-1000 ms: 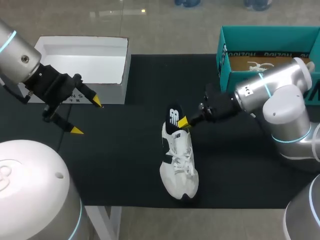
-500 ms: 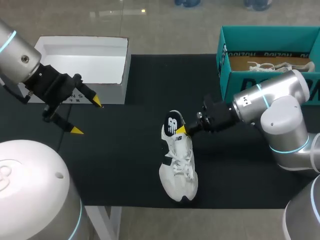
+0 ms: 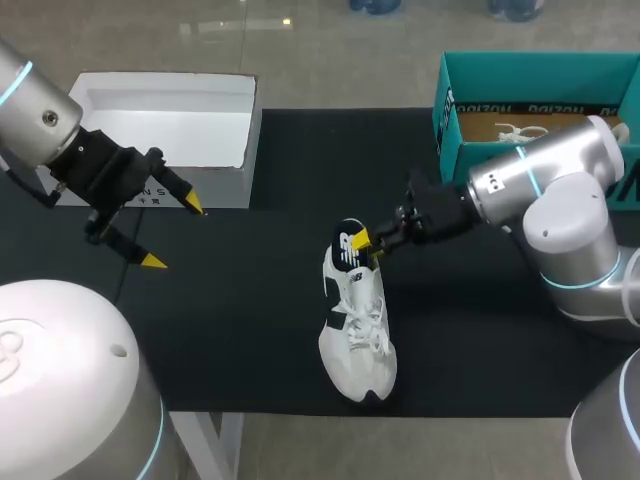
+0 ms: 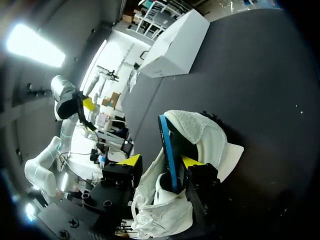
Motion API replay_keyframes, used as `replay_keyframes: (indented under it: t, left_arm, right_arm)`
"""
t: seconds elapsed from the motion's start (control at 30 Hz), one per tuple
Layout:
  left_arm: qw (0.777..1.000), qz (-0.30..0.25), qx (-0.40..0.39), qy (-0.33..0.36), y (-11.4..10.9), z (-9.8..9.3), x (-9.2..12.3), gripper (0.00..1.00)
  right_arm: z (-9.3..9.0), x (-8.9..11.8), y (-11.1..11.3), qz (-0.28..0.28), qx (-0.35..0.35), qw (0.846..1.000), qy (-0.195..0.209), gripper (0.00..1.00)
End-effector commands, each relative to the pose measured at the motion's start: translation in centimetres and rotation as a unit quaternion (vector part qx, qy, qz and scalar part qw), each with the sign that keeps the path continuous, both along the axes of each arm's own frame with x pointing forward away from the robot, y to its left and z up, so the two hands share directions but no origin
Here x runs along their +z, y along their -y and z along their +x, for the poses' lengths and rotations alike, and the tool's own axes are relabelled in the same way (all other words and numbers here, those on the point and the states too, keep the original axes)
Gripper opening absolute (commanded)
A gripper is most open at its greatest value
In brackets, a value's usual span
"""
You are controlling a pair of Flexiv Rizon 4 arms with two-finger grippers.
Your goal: Take the shoe out of the shoebox, open the shoe tongue, remove and reinsert the insole, then place the shoe into the shoebox
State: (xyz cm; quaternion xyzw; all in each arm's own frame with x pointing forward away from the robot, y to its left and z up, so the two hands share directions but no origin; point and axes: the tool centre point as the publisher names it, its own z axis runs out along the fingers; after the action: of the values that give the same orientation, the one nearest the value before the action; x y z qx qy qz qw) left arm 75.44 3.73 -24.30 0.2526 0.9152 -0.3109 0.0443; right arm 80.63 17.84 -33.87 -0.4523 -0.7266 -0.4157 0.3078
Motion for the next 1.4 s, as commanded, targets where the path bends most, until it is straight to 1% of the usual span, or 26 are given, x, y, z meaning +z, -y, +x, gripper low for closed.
replay_keyframes:
  t: [0.03,0.13,0.17,0.27,0.3,0.33,0.63,0.8,1.2,1.4]
  left_arm:
    - [1.0,0.002,0.0,0.0,0.1,0.0,0.0,1.0]
    - [1.0,0.002,0.0,0.0,0.1,0.0,0.0,1.0]
    - [1.0,0.002,0.0,0.0,0.1,0.0,0.0,1.0]
    - [1.0,0.002,0.0,0.0,0.1,0.0,0.0,1.0]
    - [1.0,0.002,0.0,0.0,0.1,0.0,0.0,1.0]
    - [1.0,0.002,0.0,0.0,0.1,0.0,0.0,1.0]
    - [1.0,0.002,0.0,0.0,0.1,0.0,0.0,1.0]
    - [1.0,0.002,0.0,0.0,0.1,0.0,0.0,1.0]
    - [1.0,0.002,0.0,0.0,0.1,0.0,0.0,1.0]
    - [1.0,0.002,0.0,0.0,0.1,0.0,0.0,1.0]
  right_arm:
    - [0.3,0.2,0.3,-0.007,0.002,1.0,-0.002,0.46]
    - [0.6,0.2,0.2,-0.011,0.007,1.0,-0.001,0.44]
    - [0.6,0.1,0.2,-0.013,0.009,1.0,0.0,0.39]
    - [0.6,0.0,0.2,-0.013,0.008,1.0,0.0,0.18]
    - [0.6,-0.1,0.2,-0.013,0.008,1.0,0.0,0.07]
    - [0.6,-0.1,0.2,-0.013,0.008,1.0,0.0,0.0]
    - [0.4,-0.1,0.6,-0.015,0.005,1.0,0.001,0.0]
    - [-0.7,-0.8,0.1,-0.013,0.013,1.0,-0.014,0.0]
    - [-2.8,-2.8,-1.1,-0.013,0.022,0.998,-0.049,0.0]
    - [-2.5,-3.2,-0.5,-0.021,0.016,0.998,-0.056,0.0]
